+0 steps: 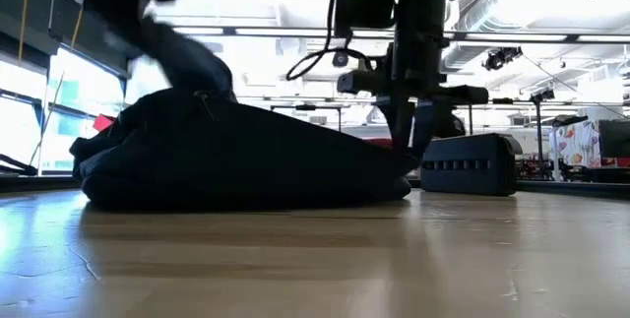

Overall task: Unpack backpack
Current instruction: Adjust the blue backpack on the table

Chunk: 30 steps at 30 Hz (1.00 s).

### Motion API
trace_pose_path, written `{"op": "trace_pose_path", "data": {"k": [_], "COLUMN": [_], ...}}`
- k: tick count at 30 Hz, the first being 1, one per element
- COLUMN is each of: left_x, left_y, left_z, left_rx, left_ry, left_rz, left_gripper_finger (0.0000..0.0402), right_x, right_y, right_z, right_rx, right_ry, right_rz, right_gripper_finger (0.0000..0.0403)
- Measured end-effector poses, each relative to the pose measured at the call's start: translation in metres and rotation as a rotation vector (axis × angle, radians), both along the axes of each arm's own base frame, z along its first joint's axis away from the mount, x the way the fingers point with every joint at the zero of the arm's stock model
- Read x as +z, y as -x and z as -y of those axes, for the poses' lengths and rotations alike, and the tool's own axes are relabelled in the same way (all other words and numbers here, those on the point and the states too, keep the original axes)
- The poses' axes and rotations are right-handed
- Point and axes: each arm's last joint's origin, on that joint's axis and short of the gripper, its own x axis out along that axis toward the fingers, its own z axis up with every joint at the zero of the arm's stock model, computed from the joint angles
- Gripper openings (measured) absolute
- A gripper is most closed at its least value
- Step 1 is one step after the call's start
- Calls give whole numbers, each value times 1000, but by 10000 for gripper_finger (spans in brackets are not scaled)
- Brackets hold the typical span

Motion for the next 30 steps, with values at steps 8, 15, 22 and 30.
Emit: {"op": "trace_pose_path", "data": {"k": [8,15,22,30], "left_x": [-15,-42,14,34], "left_y": [-45,-91,-95,-125], "left_z": [-12,-23,-7,-9], "left_rx": [-10,-38,-149,-158], "left_ry": [-50,6,54,10], "left_rz": [87,73,124,306], "left_gripper_finger": [0,0,0,0], "right_x": [57,91,81,55], "right_y": [-13,-18,-7,-2], "right_z": [-19,-35,-19,36], "right_rx": [17,0,-15,77], "right_ry": [167,234,177,105], "right_rz": [58,147,3,-101], "right_gripper_finger": [1,0,2,85]}}
